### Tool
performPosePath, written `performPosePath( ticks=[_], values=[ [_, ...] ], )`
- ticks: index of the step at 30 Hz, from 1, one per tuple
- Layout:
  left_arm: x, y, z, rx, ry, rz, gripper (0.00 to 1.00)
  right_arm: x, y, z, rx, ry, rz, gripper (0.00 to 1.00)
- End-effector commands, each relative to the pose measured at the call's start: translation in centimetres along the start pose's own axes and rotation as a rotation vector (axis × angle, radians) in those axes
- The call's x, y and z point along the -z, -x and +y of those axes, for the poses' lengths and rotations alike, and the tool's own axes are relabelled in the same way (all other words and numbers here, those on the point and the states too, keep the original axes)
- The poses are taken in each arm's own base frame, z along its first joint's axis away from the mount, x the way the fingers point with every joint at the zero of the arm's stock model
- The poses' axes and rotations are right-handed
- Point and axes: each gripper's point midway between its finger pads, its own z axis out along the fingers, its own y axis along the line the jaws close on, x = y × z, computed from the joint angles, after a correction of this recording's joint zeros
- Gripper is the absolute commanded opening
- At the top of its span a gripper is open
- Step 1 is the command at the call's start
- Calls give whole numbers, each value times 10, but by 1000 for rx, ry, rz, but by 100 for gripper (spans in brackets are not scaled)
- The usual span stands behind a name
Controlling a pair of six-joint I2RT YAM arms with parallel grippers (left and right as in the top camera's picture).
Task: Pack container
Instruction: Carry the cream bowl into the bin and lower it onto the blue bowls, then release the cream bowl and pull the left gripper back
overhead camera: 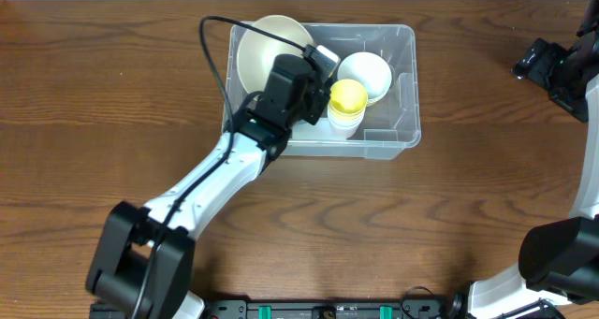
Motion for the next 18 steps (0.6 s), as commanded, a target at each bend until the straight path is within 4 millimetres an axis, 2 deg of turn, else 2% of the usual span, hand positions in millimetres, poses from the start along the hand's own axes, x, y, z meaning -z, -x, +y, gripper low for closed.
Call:
performPosePath(
  ticks=[1,4,6,9,18],
  values=[
    [-10,-8,-1,-23,3,13,6,5,4,-2,-12,-5,-20,99],
    [-11,-6,-1,-24,4,6,7,5,4,-2,-12,-5,-20,99],
    [-11,-3,1,-27,10,-8,22,5,4,-2,-12,-5,-20,99],
    [-10,1,7,-36,45,-21,27,5,4,-2,-12,-5,-20,99],
    [-6,7,28,-28,145,-38,30,5,4,-2,-12,-5,-20,99]
  ],
)
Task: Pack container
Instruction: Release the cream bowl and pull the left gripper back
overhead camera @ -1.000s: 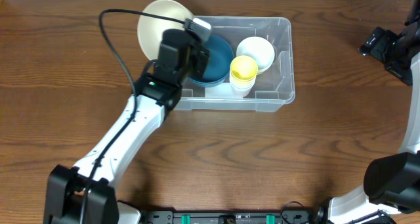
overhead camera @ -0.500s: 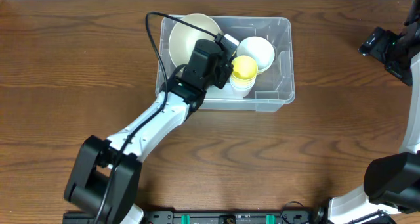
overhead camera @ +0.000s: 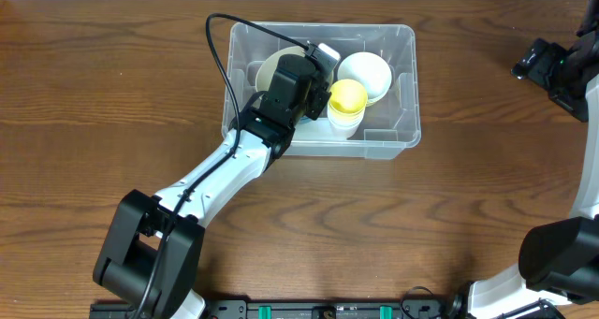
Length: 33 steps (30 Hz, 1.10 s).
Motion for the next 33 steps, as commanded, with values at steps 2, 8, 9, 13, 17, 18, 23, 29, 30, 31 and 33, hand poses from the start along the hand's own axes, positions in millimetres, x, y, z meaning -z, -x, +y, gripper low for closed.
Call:
performPosePath(
  ticks=[2,8,9,13,17,18,23,29,30,31,33],
  values=[
    [8,10,22,-1,87,-26,30,5,4,-2,-12,-5,-21,99],
    [23,21,40,40,115,-52,30,5,4,-2,-12,-5,-21,99],
    [24,20,40,40,114,-43,30,5,4,-2,-12,-5,-21,99],
    [29,8,36,39,101,14,36,5,4,-2,-12,-5,-21,99],
    [52,18,36,80,97,3,64,5,4,-2,-12,-5,-21,99],
    [62,24,38,98,99,-11,68,5,4,-2,-12,-5,-21,99],
    [124,46,45,158,103,-62,98,5,4,-2,-12,-5,-21,99],
    [192,46,49,158,104,-75,98,5,4,-2,-12,-5,-21,99],
    [204,45,49,159,104,-76,98,5,4,-2,-12,-5,-21,99],
    [216,43,49,159,104,-76,98,5,4,-2,-12,-5,-21,99],
    [234,36,49,158,103,-67,98,5,4,-2,-12,-5,-21,99]
  ],
)
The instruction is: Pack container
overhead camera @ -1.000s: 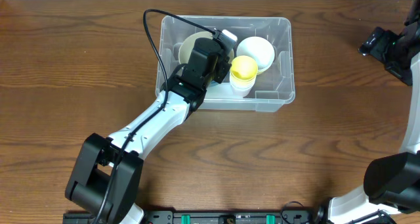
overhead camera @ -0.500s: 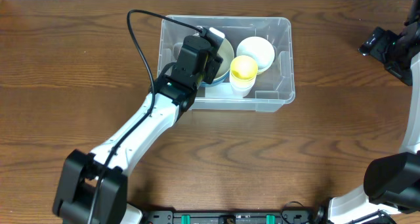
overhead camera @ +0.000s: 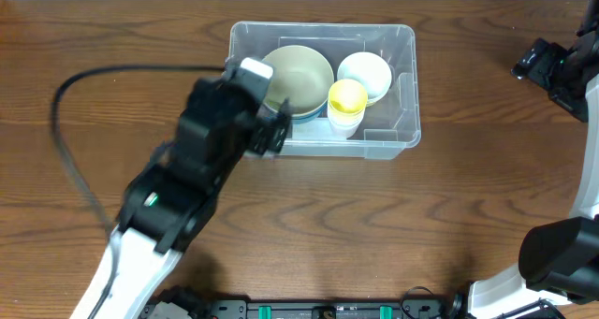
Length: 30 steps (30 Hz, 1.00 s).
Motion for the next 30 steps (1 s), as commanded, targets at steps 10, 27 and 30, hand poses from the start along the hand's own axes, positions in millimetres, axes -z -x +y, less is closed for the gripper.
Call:
performPosePath(
  ticks=[10,27,30],
  values=[
    [93,-68,14,-74,7,168,98,5,4,-1,-12,-2,-19,99],
    [206,-106,33,21,48,-45,98,5,4,-1,-12,-2,-19,99],
    [218,-109,41,54,104,-90,98,5,4,-1,-12,-2,-19,99]
  ],
)
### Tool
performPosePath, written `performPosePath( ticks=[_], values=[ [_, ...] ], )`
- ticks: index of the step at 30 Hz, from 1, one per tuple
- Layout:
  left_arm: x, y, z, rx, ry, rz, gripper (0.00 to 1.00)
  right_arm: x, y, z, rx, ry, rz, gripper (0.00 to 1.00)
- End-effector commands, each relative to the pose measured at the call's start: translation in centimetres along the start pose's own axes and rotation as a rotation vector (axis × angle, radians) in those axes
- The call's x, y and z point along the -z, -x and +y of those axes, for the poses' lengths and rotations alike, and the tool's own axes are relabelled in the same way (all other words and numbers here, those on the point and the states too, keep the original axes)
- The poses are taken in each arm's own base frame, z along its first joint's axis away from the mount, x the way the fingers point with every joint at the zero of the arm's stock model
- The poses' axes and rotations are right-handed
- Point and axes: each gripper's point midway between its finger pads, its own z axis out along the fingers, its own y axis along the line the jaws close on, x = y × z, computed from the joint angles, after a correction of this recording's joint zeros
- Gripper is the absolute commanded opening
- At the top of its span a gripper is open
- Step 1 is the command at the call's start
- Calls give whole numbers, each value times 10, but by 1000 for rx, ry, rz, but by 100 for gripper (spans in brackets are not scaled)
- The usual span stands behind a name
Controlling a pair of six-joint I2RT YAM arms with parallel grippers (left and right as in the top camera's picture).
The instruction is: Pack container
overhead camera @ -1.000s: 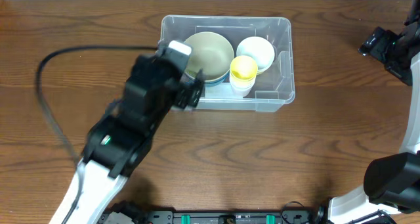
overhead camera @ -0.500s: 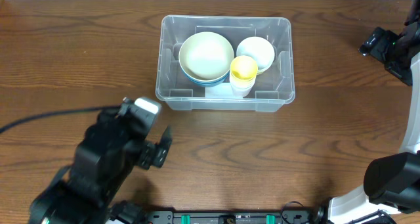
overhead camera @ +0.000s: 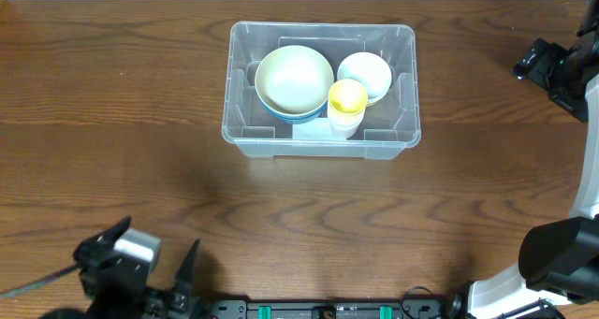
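A clear plastic container stands at the back middle of the table. Inside it, a cream bowl rests in a blue bowl on the left. A white bowl sits at the right, and a yellow cup tops a stack of white cups in front of it. My left gripper is at the near left edge, far from the container, its fingers spread with nothing between them. My right gripper hangs at the far right edge, fingers together and empty.
Bare brown wooden table surrounds the container on all sides. A black rail runs along the near edge. The right arm's base sits at the lower right corner.
My left arm has pulled back from just left of the container to the near left corner. The bowls and cups have not moved. The right arm is unchanged.
My left gripper held the cream bowl tilted over the container's left side. Then the bowl was lower inside the container. Then it lay flat on the blue bowl with the gripper clear of it, and now the arm is at the near left corner.
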Motion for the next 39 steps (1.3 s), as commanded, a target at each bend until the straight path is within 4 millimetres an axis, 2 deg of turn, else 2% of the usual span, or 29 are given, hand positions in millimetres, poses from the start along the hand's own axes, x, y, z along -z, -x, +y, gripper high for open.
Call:
performPosePath(
  ticks=[1,5,10,13,24,27,31,39],
  values=[
    [11,-5,13,55,95,-41,98,5,4,-1,-12,-2,-19,99],
    [16,-5,18,97,162,-89,98,5,4,-1,-12,-2,-19,99],
    [8,13,17,117,171,-225,98,5,4,-1,-12,-2,-19,99],
    [-7,18,16,116,161,-291,98,5,4,-1,-12,-2,-19,99],
    [-91,13,19,112,166,-470,98,5,4,-1,-12,-2,-19,99],
    [-101,12,20,111,170,-532,98,5,4,-1,-12,-2,-19,99],
    [-104,10,19,106,169,-590,98,5,4,-1,-12,-2,-19,99],
    [-119,-8,29,106,205,-543,98,5,4,-1,-12,-2,-19,99]
  ],
)
